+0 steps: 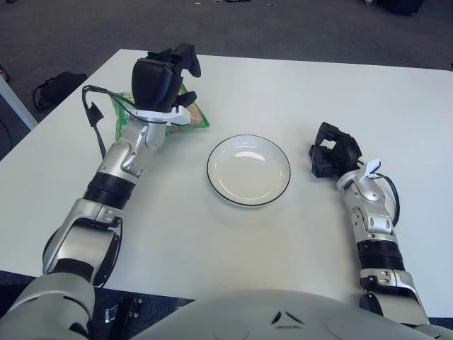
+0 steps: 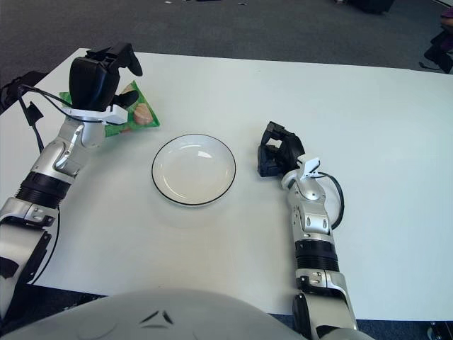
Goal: Put the snack into the plate.
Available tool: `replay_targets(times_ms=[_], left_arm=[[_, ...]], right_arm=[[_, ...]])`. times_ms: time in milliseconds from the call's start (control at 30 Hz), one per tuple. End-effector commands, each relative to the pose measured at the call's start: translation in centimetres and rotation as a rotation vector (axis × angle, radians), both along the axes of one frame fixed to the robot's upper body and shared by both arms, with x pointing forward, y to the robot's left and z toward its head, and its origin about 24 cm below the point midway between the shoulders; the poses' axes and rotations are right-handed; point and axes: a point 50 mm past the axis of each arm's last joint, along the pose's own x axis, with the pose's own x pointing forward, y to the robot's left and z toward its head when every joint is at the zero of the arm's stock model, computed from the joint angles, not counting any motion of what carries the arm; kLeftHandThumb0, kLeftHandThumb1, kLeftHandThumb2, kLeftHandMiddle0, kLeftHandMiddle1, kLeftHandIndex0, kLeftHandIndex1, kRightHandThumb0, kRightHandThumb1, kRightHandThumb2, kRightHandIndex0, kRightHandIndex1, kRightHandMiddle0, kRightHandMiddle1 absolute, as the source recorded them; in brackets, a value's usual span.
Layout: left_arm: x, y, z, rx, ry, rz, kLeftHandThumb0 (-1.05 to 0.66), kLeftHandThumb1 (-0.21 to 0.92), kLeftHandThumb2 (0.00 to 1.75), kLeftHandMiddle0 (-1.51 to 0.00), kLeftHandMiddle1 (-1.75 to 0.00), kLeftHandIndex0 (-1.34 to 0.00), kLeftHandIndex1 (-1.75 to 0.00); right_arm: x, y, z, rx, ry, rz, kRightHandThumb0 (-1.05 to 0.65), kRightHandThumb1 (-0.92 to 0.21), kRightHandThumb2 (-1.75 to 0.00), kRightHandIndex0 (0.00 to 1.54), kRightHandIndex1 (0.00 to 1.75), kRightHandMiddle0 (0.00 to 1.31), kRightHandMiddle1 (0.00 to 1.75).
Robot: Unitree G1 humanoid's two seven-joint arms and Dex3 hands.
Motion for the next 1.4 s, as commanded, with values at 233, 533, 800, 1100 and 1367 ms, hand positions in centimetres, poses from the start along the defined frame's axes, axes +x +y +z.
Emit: replay_targets(times_ms=[233,533,800,1100,1367], left_arm=[[0.8,1.8,-1.2,0.159,0.112,0.182,-0.01,0.01,1.63,-0.85,-1.75,-0.67,-1.62],[1.3,2.3,-2.2,0.214,0.191,0.322,-0.73,0.70,0.80,-0.12,-1.21,-0.08,-1.46],[1.8,2.6,-2.6,0.249,0.299,0.473,-0.94,0.86,0.59,-0.01,-0.74,0.00,-1.10],[3.7,4.4,-3.9,0.297,0.425,0.570,-1.04,0.92,0.57,0.00,-0.36,0.00,-0.80],[4.2,5.0,-5.5,0.292,0.503,0.566,-1.05,0.92,0.63,0.00,-0.19,0.00,-0.62]], right_arm=[[-2.2,-0.5,-4.1,0.025,0.179,-0.035,-0.57,-0.11,-1.57,1.35,1.75,0.79,1.75],[-2.2,-0.6,-4.1,0.026,0.179,-0.031,-0.57,-0.11,-1.57,1.35,1.75,0.79,1.75],[-2.3,-0.7,-4.1,0.025,0.180,-0.028,-0.57,-0.11,-1.57,1.35,1.75,0.79,1.75],[-2.3,-0.7,-4.2,0.025,0.181,-0.021,-0.57,-0.11,-1.57,1.35,1.75,0.79,1.75],[-2.4,-0.8,-4.2,0.024,0.178,-0.019,-0.58,-0.11,-1.57,1.36,1.75,0.79,1.75]])
